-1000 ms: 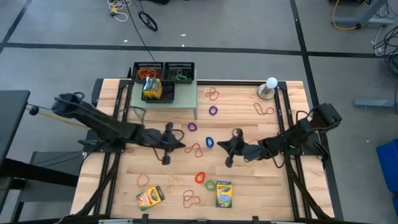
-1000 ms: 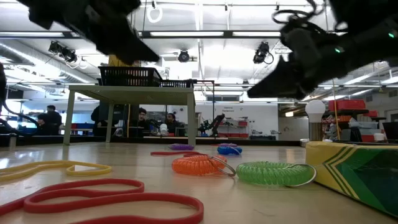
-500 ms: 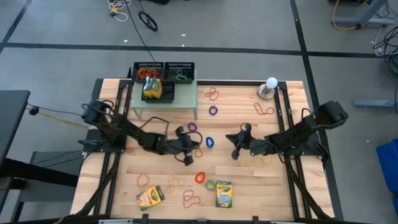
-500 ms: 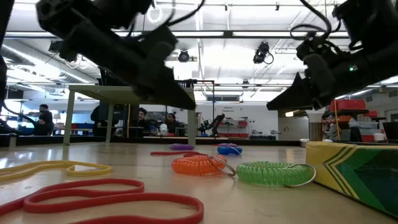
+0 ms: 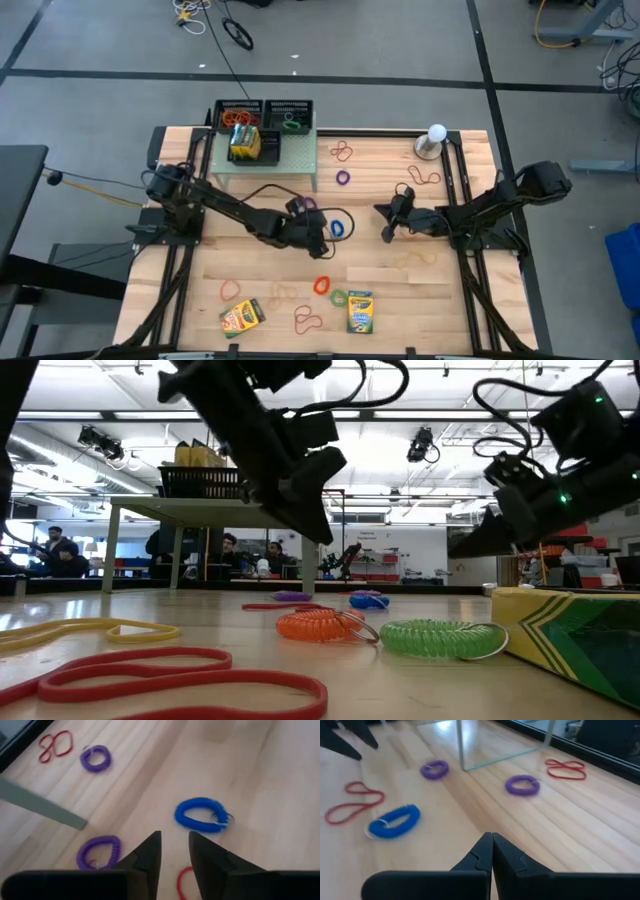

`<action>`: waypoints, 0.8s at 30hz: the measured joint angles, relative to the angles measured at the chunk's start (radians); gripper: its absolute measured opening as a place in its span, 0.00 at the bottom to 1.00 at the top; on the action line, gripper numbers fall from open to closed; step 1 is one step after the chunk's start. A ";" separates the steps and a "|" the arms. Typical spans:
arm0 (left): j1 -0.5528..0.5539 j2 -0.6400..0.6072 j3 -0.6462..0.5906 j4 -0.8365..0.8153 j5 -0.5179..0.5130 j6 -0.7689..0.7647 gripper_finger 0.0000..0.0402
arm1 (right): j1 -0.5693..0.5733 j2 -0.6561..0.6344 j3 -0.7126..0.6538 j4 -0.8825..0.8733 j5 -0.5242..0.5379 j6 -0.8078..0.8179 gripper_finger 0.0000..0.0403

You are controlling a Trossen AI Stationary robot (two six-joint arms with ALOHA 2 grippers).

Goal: Pick & Place Office Desk Supplies
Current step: Put the violet spring keychain into the top right black bin on the shelf

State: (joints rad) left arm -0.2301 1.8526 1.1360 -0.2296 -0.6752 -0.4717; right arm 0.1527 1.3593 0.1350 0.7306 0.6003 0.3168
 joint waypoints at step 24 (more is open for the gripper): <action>0.194 0.119 -0.022 -0.028 0.056 0.026 0.43 | -0.001 0.002 -0.013 0.021 0.011 0.012 0.02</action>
State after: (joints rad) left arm -0.0357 1.9717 1.1143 -0.2577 -0.6191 -0.4460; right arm 0.1520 1.3613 0.1223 0.7519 0.6109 0.3286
